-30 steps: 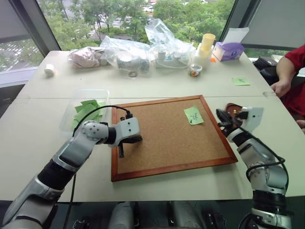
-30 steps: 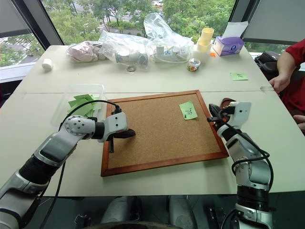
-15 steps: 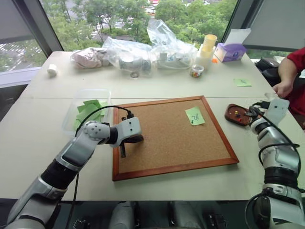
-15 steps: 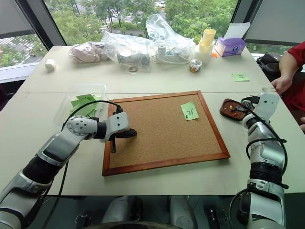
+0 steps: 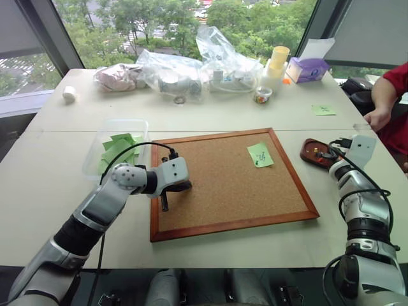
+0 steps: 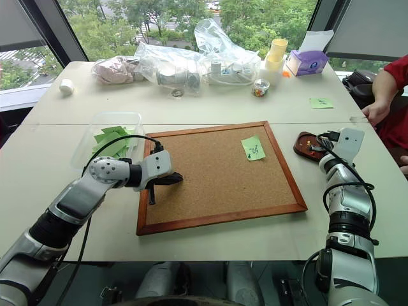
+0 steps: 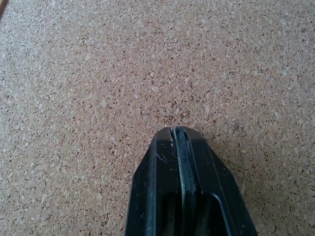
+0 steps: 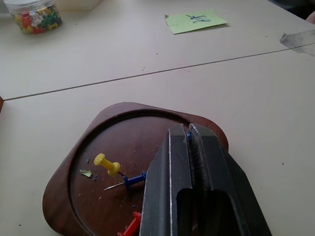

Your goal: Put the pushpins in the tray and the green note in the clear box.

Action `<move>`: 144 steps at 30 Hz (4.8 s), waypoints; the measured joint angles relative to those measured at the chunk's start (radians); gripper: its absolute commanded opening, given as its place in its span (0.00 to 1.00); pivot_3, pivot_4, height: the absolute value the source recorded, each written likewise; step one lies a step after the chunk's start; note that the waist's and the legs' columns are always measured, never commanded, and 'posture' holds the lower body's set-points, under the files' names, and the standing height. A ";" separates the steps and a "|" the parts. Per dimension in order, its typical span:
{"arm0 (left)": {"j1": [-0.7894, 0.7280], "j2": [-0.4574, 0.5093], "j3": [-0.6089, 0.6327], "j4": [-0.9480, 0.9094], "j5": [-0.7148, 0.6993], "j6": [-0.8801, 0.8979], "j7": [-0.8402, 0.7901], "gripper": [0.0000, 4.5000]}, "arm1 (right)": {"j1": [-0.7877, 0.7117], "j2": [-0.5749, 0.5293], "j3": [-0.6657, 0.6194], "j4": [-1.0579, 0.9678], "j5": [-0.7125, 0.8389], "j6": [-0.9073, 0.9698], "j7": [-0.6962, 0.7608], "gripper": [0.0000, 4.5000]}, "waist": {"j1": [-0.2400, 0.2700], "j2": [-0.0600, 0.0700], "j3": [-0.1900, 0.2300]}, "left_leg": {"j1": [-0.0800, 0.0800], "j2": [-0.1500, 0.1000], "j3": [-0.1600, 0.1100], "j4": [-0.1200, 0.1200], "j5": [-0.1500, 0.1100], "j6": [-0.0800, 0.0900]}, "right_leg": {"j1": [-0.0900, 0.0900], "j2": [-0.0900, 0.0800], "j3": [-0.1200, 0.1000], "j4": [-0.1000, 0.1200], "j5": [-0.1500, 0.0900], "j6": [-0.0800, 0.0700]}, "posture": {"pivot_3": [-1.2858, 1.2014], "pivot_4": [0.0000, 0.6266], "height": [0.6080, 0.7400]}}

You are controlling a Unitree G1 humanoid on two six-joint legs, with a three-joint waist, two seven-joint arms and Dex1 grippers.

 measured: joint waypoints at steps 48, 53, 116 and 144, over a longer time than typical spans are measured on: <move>0.005 -0.006 0.002 0.004 0.000 0.001 0.018 0.00 | 0.233 -0.058 0.183 -0.719 0.234 0.299 0.297 0.99 | 0.002 -0.001 0.000 | 0.001 0.001 -0.001 0.000 -0.003 0.006 | 0.002 0.000 -0.001 0.000 0.000 -0.001 | 0.52 0.24 0.93; 0.004 -0.012 0.001 0.006 0.000 0.000 0.018 0.00 | 0.239 -0.031 0.282 -0.732 0.175 0.294 0.307 0.99 | 0.004 -0.001 0.000 | 0.001 0.000 -0.001 0.000 -0.004 0.006 | 0.002 -0.001 -0.001 -0.001 -0.002 -0.003 | 0.52 0.24 0.93; -0.245 -0.272 0.451 0.121 -0.467 0.371 0.062 0.98 | 0.171 -0.019 0.278 -0.859 0.112 0.284 0.379 0.00 | 0.010 -0.006 0.005 | -0.018 0.000 -0.006 0.005 -0.001 0.002 | -0.013 -0.001 -0.005 -0.002 0.001 0.001 | 0.52 0.24 0.93; -0.596 -0.673 0.639 0.854 -0.709 0.461 0.263 0.82 | 0.081 -0.079 0.347 -1.022 0.138 0.379 0.432 0.00 | 0.009 -0.007 0.006 | -0.017 -0.005 -0.006 0.003 -0.001 0.001 | -0.012 -0.001 -0.005 -0.005 0.001 0.001 | 0.52 0.24 0.93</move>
